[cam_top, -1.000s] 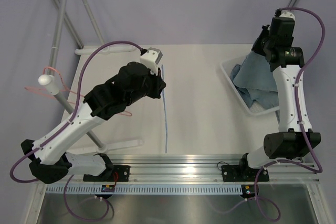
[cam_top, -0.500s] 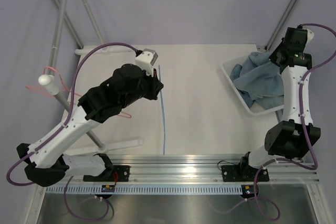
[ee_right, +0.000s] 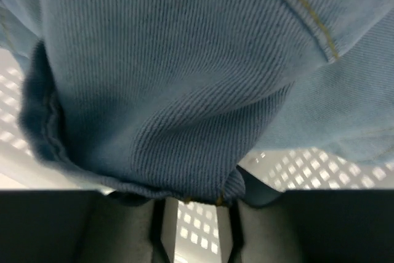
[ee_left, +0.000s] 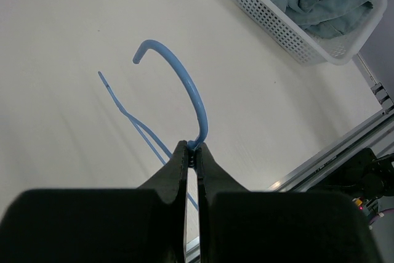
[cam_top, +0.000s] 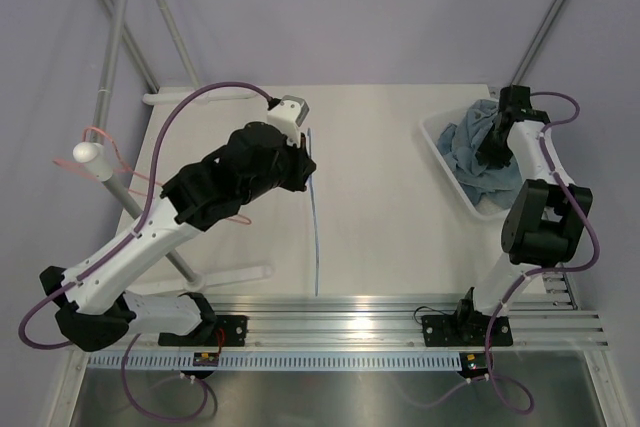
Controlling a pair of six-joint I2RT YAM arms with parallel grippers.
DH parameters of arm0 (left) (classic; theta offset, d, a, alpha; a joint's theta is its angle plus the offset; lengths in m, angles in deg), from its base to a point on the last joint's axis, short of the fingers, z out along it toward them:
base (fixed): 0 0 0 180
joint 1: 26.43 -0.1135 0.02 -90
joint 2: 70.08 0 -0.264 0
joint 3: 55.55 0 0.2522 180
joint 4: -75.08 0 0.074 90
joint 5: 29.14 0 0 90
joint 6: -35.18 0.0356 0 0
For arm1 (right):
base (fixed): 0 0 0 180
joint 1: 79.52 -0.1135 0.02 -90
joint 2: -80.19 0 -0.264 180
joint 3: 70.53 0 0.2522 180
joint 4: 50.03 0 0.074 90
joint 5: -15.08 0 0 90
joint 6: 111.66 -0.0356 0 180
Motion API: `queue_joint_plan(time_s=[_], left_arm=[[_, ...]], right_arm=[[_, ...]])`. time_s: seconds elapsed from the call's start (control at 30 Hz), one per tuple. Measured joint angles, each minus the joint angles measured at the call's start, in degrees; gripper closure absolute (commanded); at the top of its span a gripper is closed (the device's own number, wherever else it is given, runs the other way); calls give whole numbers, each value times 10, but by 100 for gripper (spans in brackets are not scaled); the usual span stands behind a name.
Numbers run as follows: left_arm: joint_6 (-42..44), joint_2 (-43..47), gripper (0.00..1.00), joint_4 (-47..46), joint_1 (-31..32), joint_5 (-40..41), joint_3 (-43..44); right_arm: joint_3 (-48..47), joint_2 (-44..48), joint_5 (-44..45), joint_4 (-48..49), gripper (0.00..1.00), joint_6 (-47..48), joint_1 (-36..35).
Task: Remove the skirt from the hanger
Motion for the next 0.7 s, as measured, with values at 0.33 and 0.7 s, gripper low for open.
queue_joint_plan(time_s=[0.33,0.7], left_arm=[[0,-17,100,10,0,26,26],[1,-157,100,79,7,161,179]], right_arm=[[-111,139,68,-87,1,41,-93],[62,438,-287,50,7,-19,-241]])
